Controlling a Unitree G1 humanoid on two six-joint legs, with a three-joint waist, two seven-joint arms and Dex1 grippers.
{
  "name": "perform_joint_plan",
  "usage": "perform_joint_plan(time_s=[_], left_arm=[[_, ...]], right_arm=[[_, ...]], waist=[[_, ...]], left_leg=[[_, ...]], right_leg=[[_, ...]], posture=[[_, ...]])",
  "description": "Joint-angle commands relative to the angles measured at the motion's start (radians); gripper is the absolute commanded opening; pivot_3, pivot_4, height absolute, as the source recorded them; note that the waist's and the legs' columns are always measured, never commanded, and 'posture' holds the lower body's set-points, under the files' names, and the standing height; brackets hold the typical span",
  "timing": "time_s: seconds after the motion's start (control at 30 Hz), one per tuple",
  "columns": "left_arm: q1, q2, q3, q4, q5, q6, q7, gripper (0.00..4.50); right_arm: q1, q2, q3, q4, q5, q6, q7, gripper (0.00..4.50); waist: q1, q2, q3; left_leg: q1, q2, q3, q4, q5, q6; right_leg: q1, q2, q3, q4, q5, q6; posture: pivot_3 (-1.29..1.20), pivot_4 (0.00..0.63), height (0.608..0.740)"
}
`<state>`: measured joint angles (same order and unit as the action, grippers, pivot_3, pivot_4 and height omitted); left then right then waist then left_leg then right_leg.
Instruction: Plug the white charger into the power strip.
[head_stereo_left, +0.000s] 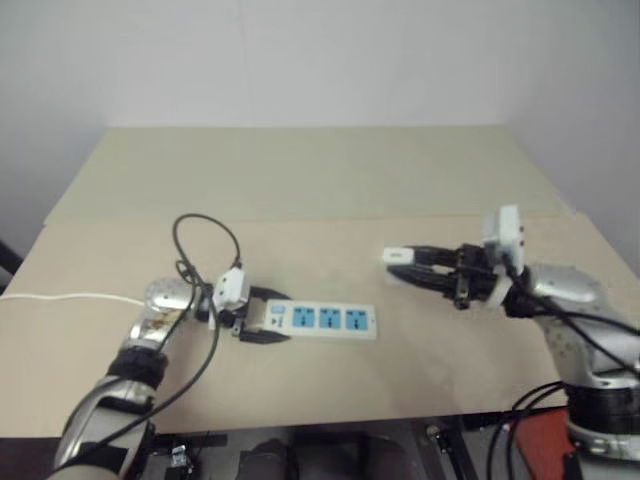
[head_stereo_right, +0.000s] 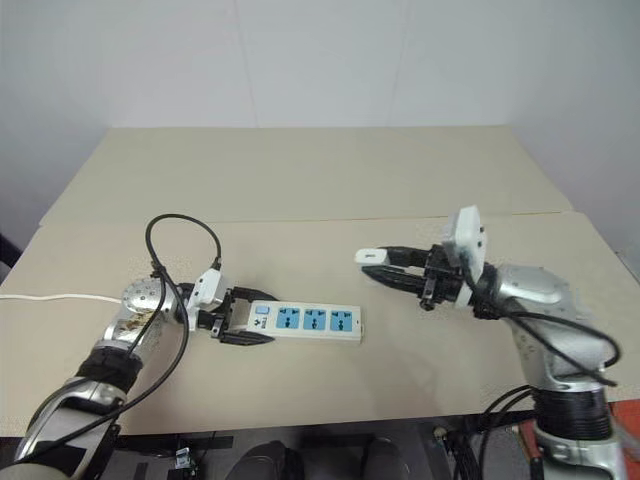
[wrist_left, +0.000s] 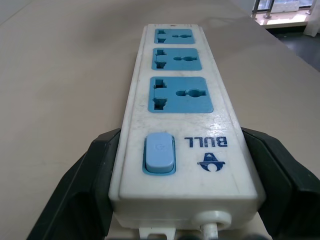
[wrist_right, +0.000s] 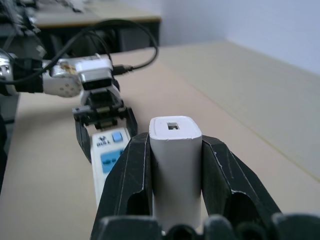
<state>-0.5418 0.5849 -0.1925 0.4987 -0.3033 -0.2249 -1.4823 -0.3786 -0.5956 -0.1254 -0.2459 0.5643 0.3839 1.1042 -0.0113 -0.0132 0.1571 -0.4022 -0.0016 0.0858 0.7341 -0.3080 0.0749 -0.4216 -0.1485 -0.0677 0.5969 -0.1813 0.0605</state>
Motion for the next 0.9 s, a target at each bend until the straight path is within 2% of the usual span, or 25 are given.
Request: perform_joint_plan(time_s=[0.03,0.23,0.57,0.9], left_arm=[[0.052,0.032,-0.008,-0.121,0.044,0.077,0.042,3.27],[0.121,0.051,0.002,-0.235,0.037,0.170,0.097,3.27],[0.169,0.025,0.006,-0.278,0.038,0.176,0.153,3.27],[0.184,0.011,0.007,-0.273,0.034,0.173,0.168,3.27]], right_arm=[[-0.037,0.076,0.022,0.070,0.002,-0.136,0.037,1.10],[-0.102,0.166,0.115,0.200,-0.026,-0.213,0.094,1.10],[-0.129,0.230,0.241,0.269,-0.043,-0.207,0.176,1.10],[-0.168,0.373,0.277,0.398,-0.099,-0.252,0.105,1.10]], waist=[[-0.001,0.000,0.000],[0.001,0.000,0.000],[0.003,0.001,0.000],[0.002,0.001,0.000]], left_leg=[[0.001,0.000,0.000,0.000,0.000,0.000],[0.002,0.000,0.000,-0.001,0.001,-0.001],[0.002,0.000,0.000,-0.001,0.002,-0.003],[0.003,-0.001,0.000,-0.002,0.002,-0.004]], right_leg=[[0.000,0.000,0.000,0.000,0.000,0.000],[0.000,0.000,0.001,0.001,0.000,0.000],[0.000,0.000,0.000,0.001,0.000,-0.001],[0.000,0.001,0.000,0.003,-0.001,-0.001]], posture=[[0.00,0.150,0.740],[0.00,0.150,0.740],[0.00,0.150,0.740],[0.00,0.150,0.740]])
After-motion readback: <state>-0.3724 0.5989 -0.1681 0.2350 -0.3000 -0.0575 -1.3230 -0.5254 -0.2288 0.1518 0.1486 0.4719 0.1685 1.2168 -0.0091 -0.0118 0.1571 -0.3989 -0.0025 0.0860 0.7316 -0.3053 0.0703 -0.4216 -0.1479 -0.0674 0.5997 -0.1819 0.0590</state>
